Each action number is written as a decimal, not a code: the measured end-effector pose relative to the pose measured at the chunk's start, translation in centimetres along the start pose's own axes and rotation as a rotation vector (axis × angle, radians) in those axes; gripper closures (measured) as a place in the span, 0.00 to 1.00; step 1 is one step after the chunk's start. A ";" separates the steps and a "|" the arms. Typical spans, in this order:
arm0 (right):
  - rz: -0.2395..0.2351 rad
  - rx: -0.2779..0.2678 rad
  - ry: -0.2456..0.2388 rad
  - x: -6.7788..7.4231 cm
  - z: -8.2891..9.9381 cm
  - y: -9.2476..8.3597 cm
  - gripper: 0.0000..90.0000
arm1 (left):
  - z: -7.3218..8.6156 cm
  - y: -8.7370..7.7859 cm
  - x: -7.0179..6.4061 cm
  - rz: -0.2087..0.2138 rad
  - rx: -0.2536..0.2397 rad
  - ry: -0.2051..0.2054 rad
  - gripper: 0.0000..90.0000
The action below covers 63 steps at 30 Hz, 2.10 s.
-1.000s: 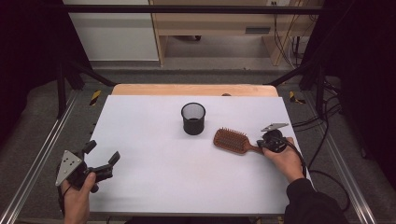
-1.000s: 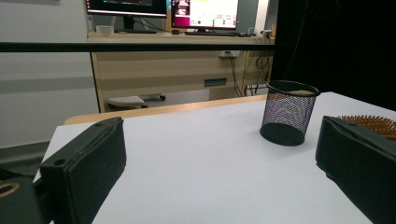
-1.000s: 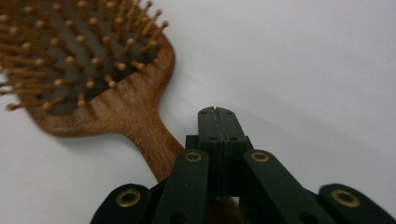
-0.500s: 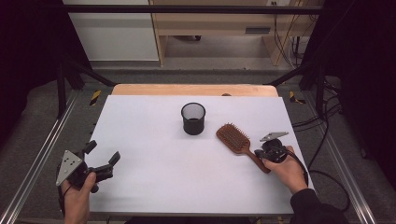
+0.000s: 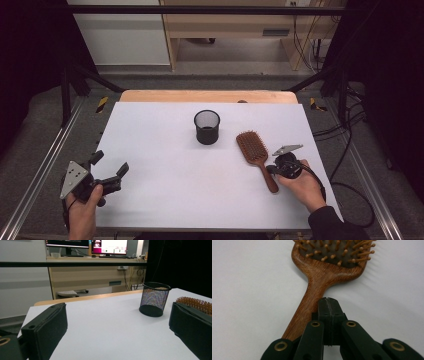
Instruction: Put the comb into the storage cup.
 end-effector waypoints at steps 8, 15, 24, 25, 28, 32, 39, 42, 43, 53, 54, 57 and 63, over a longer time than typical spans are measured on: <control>0.001 -0.007 0.012 0.1 -0.2 -0.2 1.00 | 0.0 0.0 0.0 0.001 0.000 0.001 0.02; 0.003 -0.060 0.041 -0.1 -1.0 -1.5 1.00 | 0.0 0.0 -0.1 0.003 0.001 0.002 0.02; 0.003 -0.091 0.071 0.6 -1.9 -2.3 0.91 | 0.0 0.0 -0.1 0.004 -0.001 0.000 0.02; 0.003 -0.091 0.071 0.6 -1.9 -2.3 0.91 | 0.0 0.0 -0.1 0.004 -0.001 0.000 0.02; 0.006 -0.093 0.076 0.8 -2.1 -2.2 0.85 | 0.0 0.0 -0.1 0.005 -0.001 0.001 0.02; 0.014 -0.089 0.097 1.1 -2.4 -2.0 0.72 | 0.0 0.0 -0.1 0.006 -0.002 0.001 0.02; 0.034 -0.080 0.147 1.1 -2.9 -1.6 0.48 | 0.0 0.0 -0.1 0.010 -0.002 0.000 0.03; 0.055 -0.083 0.164 1.0 -3.2 -1.4 0.35 | 0.0 0.0 -0.1 0.010 -0.001 0.000 0.03; 0.063 -0.083 0.168 1.0 -3.2 -1.4 0.31 | 0.0 0.0 -0.1 0.010 -0.001 0.000 0.03; 0.057 -0.062 0.190 1.3 -3.7 -1.1 0.11 | -0.1 0.0 -0.1 0.008 -0.001 0.000 0.02; 0.054 -0.065 0.187 1.5 -3.7 -1.0 0.10 | -0.1 0.0 -0.1 0.007 -0.001 0.000 0.02; 0.053 -0.056 0.180 1.7 -3.7 -0.8 0.08 | -0.1 0.0 -0.1 0.010 -0.001 0.000 0.02; 0.047 -0.009 0.174 2.1 -3.6 0.0 0.08 | 0.0 0.0 -0.1 0.004 0.000 -0.003 0.02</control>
Point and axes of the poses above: each handheld gripper's, and its own axes: y roughly forward along the jaws, z roughly out of its underside, x roughly to its left, the point moved 6 cm from there along y, roughly forward along the jaws, and after that the axes turned 5 degrees about y, right-handed, at the moved point
